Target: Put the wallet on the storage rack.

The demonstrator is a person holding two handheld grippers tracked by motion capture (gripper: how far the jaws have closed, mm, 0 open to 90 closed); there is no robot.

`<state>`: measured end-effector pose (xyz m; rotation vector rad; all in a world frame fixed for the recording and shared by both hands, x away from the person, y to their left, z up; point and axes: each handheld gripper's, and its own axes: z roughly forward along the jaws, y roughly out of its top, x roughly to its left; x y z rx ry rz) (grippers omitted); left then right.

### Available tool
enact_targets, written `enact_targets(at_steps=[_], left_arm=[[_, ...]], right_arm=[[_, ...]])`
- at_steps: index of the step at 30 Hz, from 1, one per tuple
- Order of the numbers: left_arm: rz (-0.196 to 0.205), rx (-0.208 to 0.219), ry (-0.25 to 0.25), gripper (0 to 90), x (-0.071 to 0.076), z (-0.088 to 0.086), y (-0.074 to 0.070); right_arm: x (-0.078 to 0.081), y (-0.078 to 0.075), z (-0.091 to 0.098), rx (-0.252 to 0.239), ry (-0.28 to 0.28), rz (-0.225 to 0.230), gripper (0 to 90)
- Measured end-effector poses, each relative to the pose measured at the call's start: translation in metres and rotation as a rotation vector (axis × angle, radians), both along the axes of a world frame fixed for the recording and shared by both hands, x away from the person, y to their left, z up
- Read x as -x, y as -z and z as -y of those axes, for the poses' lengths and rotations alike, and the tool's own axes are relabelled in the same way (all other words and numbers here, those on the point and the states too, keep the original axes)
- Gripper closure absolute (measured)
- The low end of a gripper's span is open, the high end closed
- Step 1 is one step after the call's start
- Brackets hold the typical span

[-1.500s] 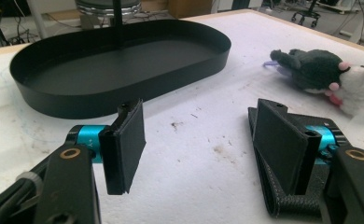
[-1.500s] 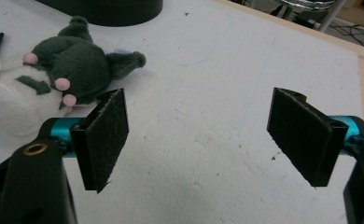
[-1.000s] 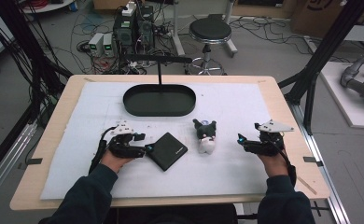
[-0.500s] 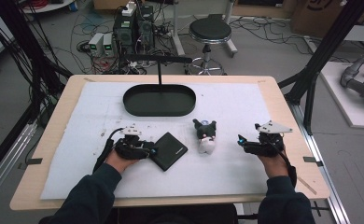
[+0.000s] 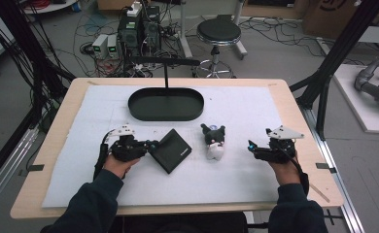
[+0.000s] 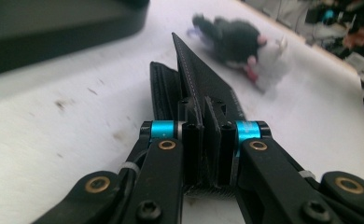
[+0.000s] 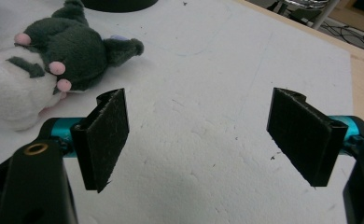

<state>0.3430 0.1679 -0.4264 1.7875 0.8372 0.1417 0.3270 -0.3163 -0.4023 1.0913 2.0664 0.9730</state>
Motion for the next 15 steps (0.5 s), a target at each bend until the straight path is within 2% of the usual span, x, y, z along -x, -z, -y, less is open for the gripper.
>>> enact_targets(at_steps=[1, 4, 8, 12, 15], left_arm=[[0.000, 0.000, 0.000, 85.5, 0.000, 0.000, 0.000], [0.056, 0.023, -0.039, 85.8, 0.001, -0.012, -0.011], [0.087, 0.021, -0.062, 86.0, 0.003, -0.020, -0.018], [0.121, 0.004, -0.095, 86.1, 0.006, -0.028, -0.025], [0.143, -0.022, -0.089, 86.1, 0.008, -0.030, -0.031]], right_arm=[[0.000, 0.000, 0.000, 0.001, 0.000, 0.000, 21.2], [0.000, 0.000, 0.000, 0.002, -0.001, -0.004, 21.2], [-0.001, 0.001, 0.001, 0.003, 0.000, -0.006, 21.2], [-0.001, 0.001, 0.001, 0.002, 0.001, -0.006, 21.2], [-0.001, 0.001, 0.001, 0.002, 0.001, -0.009, 21.2]])
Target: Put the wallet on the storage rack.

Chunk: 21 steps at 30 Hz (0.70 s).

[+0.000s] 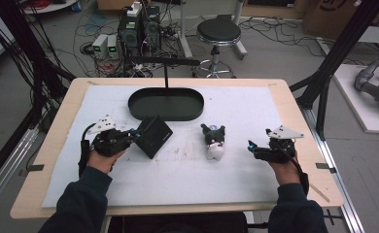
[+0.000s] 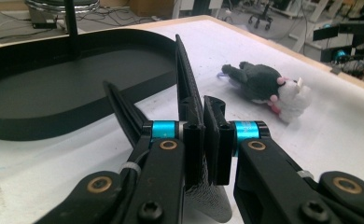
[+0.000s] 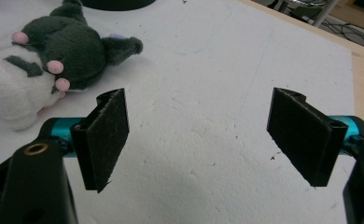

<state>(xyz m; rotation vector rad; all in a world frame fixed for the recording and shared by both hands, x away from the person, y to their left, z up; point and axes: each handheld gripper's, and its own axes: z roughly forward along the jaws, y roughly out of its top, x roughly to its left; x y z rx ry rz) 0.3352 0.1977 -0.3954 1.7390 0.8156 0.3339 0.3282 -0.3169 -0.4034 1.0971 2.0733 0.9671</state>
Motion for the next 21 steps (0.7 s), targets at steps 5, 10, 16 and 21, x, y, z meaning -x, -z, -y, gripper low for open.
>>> enact_targets(at_steps=[5, 10, 16, 21], left_arm=[[0.009, -0.060, 0.032, 85.9, 0.001, 0.011, -0.001], [0.025, -0.106, 0.068, 85.0, 0.003, 0.033, -0.001], [0.032, -0.104, 0.067, 83.7, 0.004, 0.039, 0.000], [0.038, -0.070, 0.064, 72.7, 0.003, 0.038, 0.003]], right_arm=[[0.000, 0.000, -0.001, 0.001, -0.003, -0.001, 21.2], [0.000, 0.000, -0.002, 0.002, -0.004, -0.003, 21.2], [0.000, 0.000, 0.000, -0.001, -0.003, -0.003, 21.2], [0.001, 0.000, 0.000, -0.001, -0.002, -0.001, 21.2]])
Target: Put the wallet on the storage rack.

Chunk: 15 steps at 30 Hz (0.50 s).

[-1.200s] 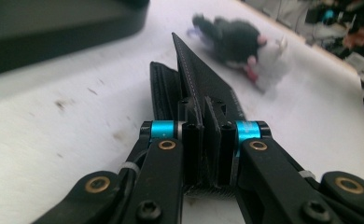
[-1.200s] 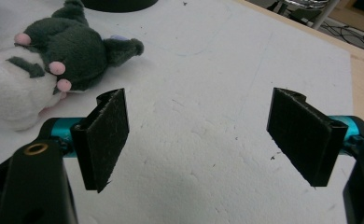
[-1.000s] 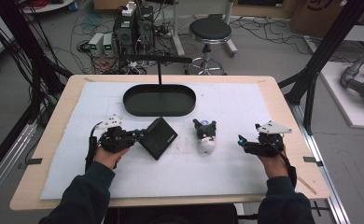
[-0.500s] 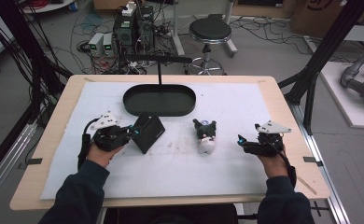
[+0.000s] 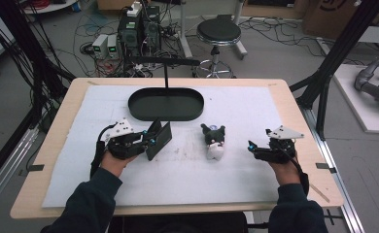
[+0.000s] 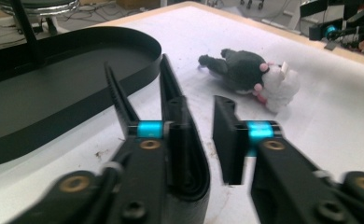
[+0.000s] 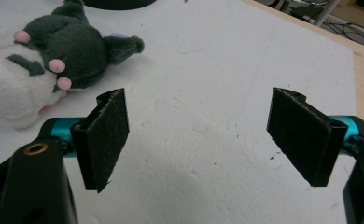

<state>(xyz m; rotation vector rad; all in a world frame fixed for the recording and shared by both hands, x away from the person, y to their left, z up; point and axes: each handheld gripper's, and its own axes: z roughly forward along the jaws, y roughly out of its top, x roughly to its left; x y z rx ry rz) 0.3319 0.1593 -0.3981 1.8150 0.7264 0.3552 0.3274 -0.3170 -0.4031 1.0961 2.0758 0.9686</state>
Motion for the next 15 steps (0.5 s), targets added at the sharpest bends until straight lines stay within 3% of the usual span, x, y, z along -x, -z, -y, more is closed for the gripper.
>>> enact_targets(at_steps=[4, 5, 7, 8, 9, 13, 15], left_arm=[[0.027, 0.020, -0.008, 62.3, 0.000, 0.000, 0.002], [0.044, 0.026, -0.020, 57.9, 0.000, 0.000, 0.002], [0.096, 0.043, -0.067, 37.7, 0.000, -0.003, 0.001], [0.113, 0.053, -0.091, 37.7, 0.000, -0.005, 0.000], [0.114, 0.059, -0.108, 30.0, 0.000, -0.007, 0.000], [0.079, 0.050, -0.138, 26.5, -0.003, -0.009, 0.005], [0.030, 0.024, -0.159, 23.6, -0.006, -0.009, 0.012]], right_arm=[[0.000, 0.000, 0.000, 0.000, 0.001, 0.001, 21.2], [0.000, 0.000, 0.000, -0.001, 0.001, 0.000, 21.2], [0.000, 0.001, -0.001, 0.000, 0.002, -0.004, 21.2], [0.000, 0.001, -0.001, 0.000, 0.002, -0.004, 21.2], [-0.001, 0.001, -0.001, 0.002, 0.000, -0.004, 21.2], [-0.001, 0.001, -0.001, 0.000, -0.001, -0.006, 21.2], [-0.001, 0.001, -0.001, 0.000, -0.003, -0.007, 21.2]])
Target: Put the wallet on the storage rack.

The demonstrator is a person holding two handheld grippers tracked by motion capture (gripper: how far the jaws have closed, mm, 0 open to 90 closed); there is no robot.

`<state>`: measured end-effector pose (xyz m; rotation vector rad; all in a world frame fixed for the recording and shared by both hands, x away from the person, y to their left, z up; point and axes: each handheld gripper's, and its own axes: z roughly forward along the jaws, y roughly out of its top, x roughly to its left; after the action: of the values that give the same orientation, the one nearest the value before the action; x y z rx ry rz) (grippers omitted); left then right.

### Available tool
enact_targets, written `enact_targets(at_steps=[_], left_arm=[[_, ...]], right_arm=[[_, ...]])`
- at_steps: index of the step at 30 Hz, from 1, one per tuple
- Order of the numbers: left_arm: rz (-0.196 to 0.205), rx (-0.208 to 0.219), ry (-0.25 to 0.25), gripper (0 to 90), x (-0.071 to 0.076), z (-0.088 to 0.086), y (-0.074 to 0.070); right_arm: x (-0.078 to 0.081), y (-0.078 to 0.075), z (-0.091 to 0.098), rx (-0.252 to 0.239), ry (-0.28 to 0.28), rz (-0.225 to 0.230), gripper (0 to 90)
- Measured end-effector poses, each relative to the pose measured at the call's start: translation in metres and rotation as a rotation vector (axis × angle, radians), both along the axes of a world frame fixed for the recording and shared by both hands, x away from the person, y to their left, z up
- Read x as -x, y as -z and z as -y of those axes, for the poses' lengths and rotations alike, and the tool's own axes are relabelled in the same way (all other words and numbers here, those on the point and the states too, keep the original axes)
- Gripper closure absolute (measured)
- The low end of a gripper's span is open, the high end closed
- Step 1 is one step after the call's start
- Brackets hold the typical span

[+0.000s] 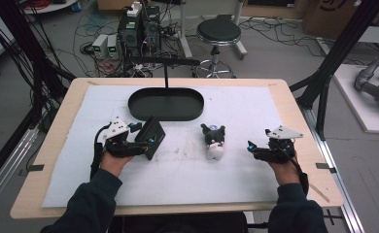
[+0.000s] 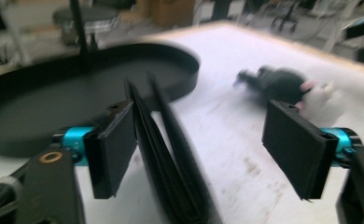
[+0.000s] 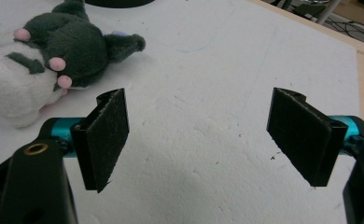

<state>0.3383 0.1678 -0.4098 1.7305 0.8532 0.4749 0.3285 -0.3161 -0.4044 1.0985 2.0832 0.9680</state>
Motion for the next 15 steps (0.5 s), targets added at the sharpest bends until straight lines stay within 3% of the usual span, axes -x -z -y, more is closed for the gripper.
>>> enact_targets(at_steps=[3, 5, 8, 13, 15], left_arm=[[-0.056, 0.014, 0.003, 26.7, -0.004, -0.001, 0.007], [-0.053, 0.017, 0.025, 35.2, -0.003, -0.001, 0.007], [-0.035, -0.014, 0.045, 37.6, -0.001, 0.003, 0.007], [-0.049, -0.076, 0.032, 38.3, 0.000, 0.012, 0.011], [-0.054, -0.105, 0.025, 47.1, 0.000, 0.014, 0.012]], right_arm=[[0.000, 0.000, 0.000, 0.000, -0.002, -0.001, 21.3], [0.000, 0.000, 0.000, 0.000, -0.001, -0.003, 21.2], [-0.001, 0.000, 0.000, -0.002, 0.000, -0.002, 21.3], [0.000, 0.000, 0.000, -0.005, -0.001, -0.004, 21.3], [0.000, 0.000, 0.000, -0.005, -0.001, -0.004, 21.3]])
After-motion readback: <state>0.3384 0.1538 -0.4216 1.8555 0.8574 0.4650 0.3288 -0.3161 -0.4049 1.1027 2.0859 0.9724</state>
